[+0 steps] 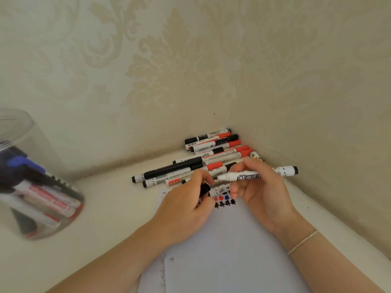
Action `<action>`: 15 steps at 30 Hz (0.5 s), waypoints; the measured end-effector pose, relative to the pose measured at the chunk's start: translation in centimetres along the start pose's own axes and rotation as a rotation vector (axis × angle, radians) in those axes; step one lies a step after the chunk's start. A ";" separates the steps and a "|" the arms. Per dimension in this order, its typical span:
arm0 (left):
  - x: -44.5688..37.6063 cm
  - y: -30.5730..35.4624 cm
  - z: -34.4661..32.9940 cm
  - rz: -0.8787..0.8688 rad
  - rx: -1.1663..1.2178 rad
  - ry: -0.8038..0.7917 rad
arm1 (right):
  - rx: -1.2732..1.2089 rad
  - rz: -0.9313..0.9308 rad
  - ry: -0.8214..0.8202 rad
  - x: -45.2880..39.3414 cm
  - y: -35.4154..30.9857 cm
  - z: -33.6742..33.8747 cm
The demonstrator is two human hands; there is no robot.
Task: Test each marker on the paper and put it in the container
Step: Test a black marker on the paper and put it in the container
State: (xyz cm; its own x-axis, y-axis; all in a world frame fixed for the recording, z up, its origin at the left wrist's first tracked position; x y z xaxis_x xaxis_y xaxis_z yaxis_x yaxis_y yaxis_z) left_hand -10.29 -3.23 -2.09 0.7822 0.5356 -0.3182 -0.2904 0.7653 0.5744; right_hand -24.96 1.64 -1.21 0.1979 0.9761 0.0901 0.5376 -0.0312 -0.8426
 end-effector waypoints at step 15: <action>0.3 -0.3 0.0 -0.143 -0.111 -0.003 | 0.402 -0.006 -0.013 0.1 0.9 -0.5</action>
State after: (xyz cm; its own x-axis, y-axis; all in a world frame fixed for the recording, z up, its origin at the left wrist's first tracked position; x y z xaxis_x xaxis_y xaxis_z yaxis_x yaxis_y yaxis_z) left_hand -9.99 -3.34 -2.37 0.8216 0.4172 -0.3884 -0.2345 0.8685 0.4368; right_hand -24.02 1.58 -1.66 0.1842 0.9786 0.0915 0.1744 0.0591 -0.9829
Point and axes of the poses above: each hand's wrist, its own x-axis away from the middle knuckle, its own z-axis out of the back of the hand, y = z × x, the point moved 3 cm from there along -x, towards the middle knuckle, and after that the axes turned 11 degrees about -z, right-handed, at the moved point
